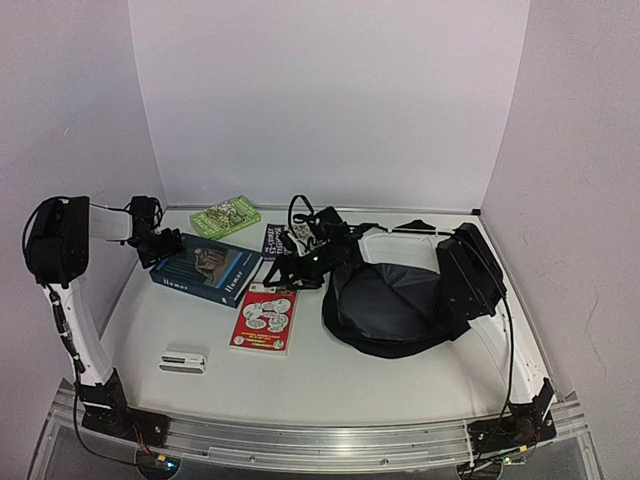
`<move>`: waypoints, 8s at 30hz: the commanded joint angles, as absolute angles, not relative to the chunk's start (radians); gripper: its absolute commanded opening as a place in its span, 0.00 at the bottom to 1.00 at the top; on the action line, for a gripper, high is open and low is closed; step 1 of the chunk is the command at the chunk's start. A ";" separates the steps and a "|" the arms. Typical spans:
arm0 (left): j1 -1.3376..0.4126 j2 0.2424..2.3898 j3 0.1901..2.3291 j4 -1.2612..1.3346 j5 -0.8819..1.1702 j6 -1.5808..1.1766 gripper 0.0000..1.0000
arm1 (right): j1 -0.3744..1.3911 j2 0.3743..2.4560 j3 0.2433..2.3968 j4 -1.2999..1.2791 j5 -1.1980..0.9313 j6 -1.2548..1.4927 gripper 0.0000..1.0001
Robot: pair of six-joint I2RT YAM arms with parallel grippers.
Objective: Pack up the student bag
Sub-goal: Pick up the book from the center of the board, then place the book in the student bag.
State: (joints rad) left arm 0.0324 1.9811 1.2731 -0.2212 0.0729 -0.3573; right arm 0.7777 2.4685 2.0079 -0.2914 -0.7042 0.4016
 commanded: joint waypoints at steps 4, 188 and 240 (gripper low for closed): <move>0.006 1.769 1.070 -0.169 0.201 -0.415 0.77 | 0.786 2.543 2.124 -0.264 -0.723 0.437 0.82; -0.560 1.352 0.650 0.671 0.603 -1.010 0.06 | 0.238 1.685 1.556 -0.703 -0.527 -0.031 0.57; -0.571 1.229 0.459 0.648 0.474 -1.066 0.07 | 0.524 1.988 1.291 -0.545 0.152 -0.288 0.14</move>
State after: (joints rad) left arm -0.5686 1.2667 0.4614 0.5915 0.4683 -1.0744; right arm 0.5224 1.9572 1.3077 -0.5758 0.0941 -0.2833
